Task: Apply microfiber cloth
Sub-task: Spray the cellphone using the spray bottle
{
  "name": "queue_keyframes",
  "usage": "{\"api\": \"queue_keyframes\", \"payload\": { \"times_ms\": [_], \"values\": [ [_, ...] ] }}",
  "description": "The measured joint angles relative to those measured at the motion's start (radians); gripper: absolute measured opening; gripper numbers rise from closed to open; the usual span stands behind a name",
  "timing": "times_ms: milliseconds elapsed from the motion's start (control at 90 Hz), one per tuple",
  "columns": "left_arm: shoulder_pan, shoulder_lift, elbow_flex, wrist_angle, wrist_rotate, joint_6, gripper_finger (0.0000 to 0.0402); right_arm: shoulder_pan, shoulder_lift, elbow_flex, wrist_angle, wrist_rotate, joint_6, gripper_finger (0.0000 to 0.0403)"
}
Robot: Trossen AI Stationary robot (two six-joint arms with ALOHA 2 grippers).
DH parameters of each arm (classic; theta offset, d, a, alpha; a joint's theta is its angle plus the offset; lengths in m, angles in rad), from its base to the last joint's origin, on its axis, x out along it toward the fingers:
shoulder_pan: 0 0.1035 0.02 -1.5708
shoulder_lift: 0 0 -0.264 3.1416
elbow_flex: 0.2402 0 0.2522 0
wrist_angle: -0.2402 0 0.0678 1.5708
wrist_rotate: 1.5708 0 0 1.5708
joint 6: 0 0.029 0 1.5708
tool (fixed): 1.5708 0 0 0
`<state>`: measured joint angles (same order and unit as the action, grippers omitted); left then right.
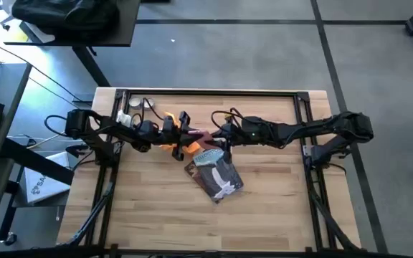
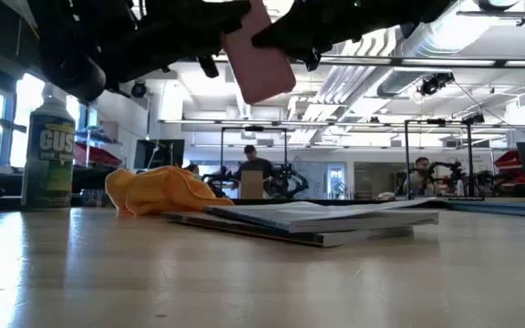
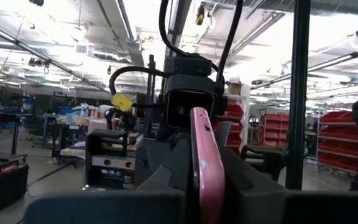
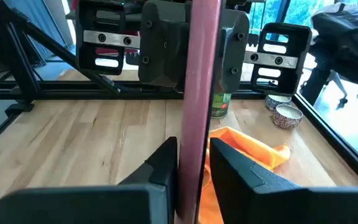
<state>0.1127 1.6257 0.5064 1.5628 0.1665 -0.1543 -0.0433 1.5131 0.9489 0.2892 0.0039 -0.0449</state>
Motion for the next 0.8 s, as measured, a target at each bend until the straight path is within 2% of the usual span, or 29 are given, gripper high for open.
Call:
{"api": "queue_keyframes", "payload": {
  "times_ms": [122, 478, 800],
  "values": [
    [0.000, 0.000, 0.000, 0.002, 0.000, 0.024, 0.0008, -0.001, 0.000, 0.000, -0.001, -0.004, 0.002, 0.0008],
    [0.007, -0.001, -0.003, 0.009, 0.047, 0.007, 0.0102, -0.002, 0.000, 0.000, 0.009, -0.011, 0.007, 0.0002],
    [0.073, -0.009, -0.044, -0.004, 0.097, 0.018, 0.0122, -0.003, -0.063, -0.001, 0.047, 0.054, -0.055, 0.0001]
  ]
}}
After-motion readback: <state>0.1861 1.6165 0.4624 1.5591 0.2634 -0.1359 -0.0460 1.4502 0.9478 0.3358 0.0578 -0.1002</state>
